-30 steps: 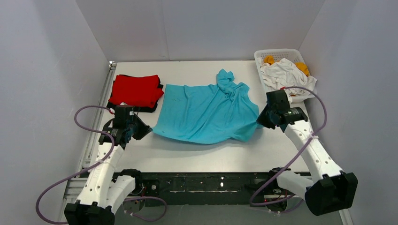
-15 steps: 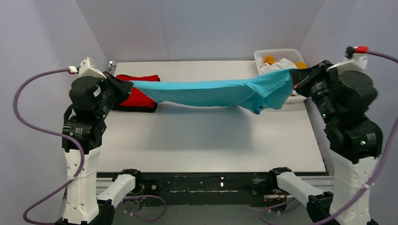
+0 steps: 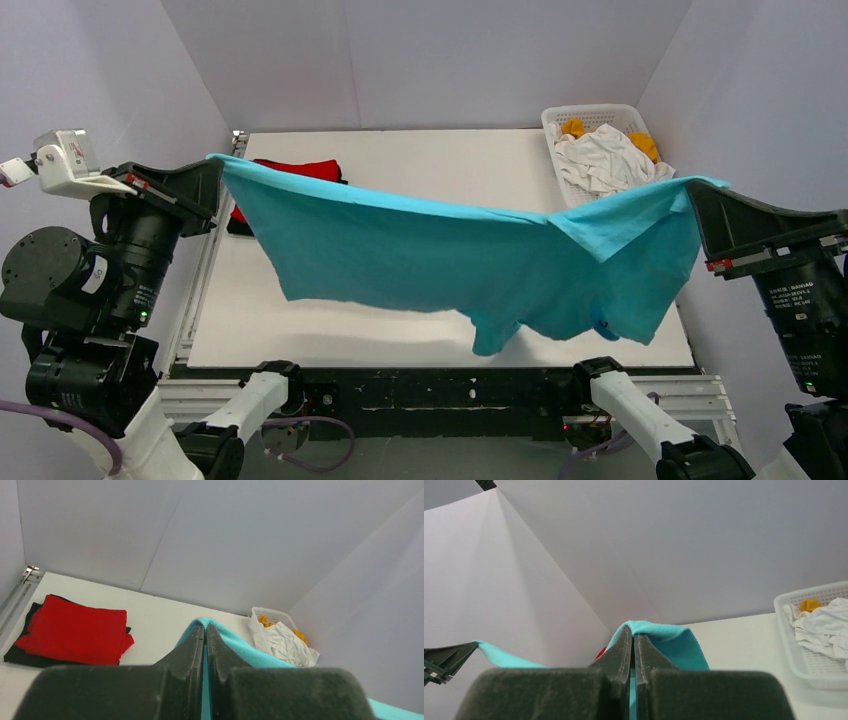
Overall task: Fold and stack the t-shirts
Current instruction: Flatten out the tshirt
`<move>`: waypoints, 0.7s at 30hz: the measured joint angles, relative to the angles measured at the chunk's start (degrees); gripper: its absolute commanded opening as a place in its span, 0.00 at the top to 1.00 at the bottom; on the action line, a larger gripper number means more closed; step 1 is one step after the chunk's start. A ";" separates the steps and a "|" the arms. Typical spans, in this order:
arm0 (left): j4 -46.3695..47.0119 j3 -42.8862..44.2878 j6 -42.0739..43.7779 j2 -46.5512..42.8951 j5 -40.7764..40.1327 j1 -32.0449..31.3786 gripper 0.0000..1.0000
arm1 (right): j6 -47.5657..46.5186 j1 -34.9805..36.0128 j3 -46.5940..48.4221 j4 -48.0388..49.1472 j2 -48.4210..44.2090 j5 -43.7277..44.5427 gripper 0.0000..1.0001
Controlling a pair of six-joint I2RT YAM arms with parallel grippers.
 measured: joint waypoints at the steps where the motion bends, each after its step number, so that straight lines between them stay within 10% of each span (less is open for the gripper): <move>1: -0.13 0.57 0.24 0.07 0.04 0.00 1.00 | -0.07 0.00 -0.48 0.33 -0.70 -0.17 0.99; 12: -0.50 -3.67 2.19 13.60 -4.44 -0.04 1.00 | -5.22 0.00 -8.46 8.81 7.96 9.38 0.99; 21: 13.14 -28.28 0.42 46.99 -12.46 -0.09 1.00 | -7.78 -2.67 -26.49 19.71 50.34 10.58 0.99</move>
